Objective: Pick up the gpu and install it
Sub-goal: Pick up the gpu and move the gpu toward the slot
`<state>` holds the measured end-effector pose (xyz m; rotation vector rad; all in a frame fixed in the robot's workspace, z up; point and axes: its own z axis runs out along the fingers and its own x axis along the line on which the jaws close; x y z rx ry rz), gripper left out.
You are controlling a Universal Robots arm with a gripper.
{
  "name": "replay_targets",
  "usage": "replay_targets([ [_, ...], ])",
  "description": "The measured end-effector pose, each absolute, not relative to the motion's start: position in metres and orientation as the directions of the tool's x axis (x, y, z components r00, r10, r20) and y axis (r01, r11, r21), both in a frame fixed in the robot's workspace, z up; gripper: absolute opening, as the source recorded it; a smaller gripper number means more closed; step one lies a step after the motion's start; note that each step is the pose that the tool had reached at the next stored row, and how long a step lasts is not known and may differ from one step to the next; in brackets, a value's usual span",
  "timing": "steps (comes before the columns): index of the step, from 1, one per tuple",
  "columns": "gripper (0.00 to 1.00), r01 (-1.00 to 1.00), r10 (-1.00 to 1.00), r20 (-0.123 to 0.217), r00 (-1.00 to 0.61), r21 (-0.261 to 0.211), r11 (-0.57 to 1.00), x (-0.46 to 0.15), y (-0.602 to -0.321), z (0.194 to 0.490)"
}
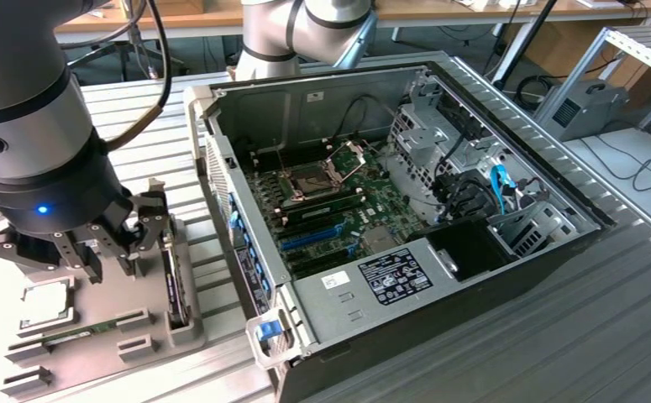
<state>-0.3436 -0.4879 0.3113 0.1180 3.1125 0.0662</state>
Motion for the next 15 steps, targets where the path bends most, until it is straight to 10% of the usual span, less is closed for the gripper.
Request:
replay_targets([
  [15, 0.36, 0.075, 0.076, -0.024, -0.997, 0.043, 0.996, -0.3436, -0.4879, 0.3073],
])
